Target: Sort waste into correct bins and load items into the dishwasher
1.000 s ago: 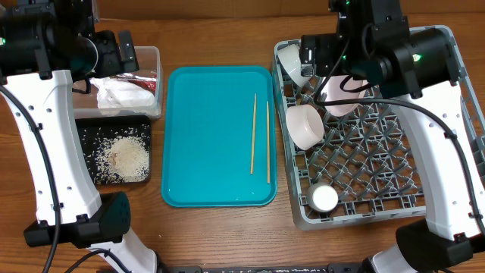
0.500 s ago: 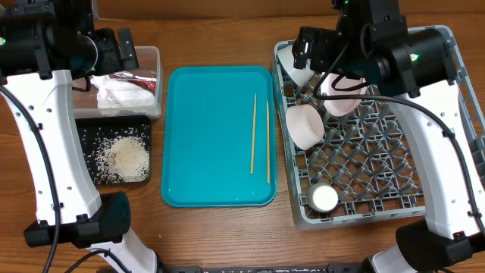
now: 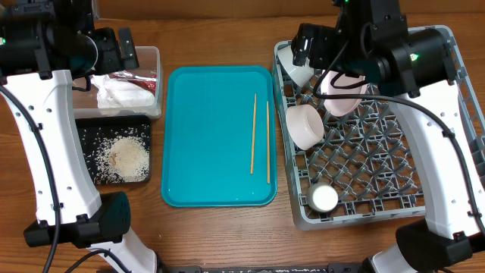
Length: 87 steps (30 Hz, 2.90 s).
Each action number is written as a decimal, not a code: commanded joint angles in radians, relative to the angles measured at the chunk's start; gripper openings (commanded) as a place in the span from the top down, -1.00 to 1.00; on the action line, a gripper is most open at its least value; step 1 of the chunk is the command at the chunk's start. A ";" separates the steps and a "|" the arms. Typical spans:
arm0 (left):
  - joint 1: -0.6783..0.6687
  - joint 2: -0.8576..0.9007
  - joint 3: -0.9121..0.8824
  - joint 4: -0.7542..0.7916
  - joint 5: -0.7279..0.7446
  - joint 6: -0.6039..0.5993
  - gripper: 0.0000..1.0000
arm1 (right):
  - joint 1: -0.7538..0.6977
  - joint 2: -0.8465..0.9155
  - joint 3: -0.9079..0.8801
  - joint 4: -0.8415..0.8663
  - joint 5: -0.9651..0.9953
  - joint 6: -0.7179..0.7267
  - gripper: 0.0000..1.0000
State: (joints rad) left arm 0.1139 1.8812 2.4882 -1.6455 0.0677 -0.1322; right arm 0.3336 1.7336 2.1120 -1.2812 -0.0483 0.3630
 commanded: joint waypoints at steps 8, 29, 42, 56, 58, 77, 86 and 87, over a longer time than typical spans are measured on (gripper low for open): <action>-0.001 -0.004 0.010 0.020 0.011 -0.003 -1.00 | -0.002 -0.003 -0.005 0.012 -0.006 0.004 -1.00; -0.010 -0.003 -0.001 0.008 0.008 -0.003 -1.00 | 0.103 0.013 -0.034 0.019 0.003 0.036 -0.89; -0.010 -0.003 -0.001 0.008 0.007 -0.003 -1.00 | 0.275 0.142 -0.307 0.332 0.083 0.288 -0.64; -0.010 -0.003 -0.001 0.007 0.008 -0.003 -1.00 | 0.292 0.142 -0.343 0.293 0.151 0.286 -0.67; -0.010 -0.003 -0.001 0.007 0.007 -0.003 -1.00 | 0.296 0.142 -0.388 0.334 0.172 0.284 -0.64; -0.010 -0.003 -0.001 0.007 0.007 -0.003 -1.00 | 0.380 0.434 -0.521 0.435 0.240 0.323 -0.13; -0.010 -0.003 -0.001 0.007 0.007 -0.003 -1.00 | 0.380 0.472 -0.522 0.425 0.113 0.394 0.92; -0.010 -0.003 -0.001 0.007 0.007 -0.003 -1.00 | 0.380 0.472 -0.521 0.423 0.113 0.397 0.92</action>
State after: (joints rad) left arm 0.1112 1.8812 2.4878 -1.6382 0.0711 -0.1322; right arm 0.7132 2.1761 1.5967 -0.8505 0.1123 0.7231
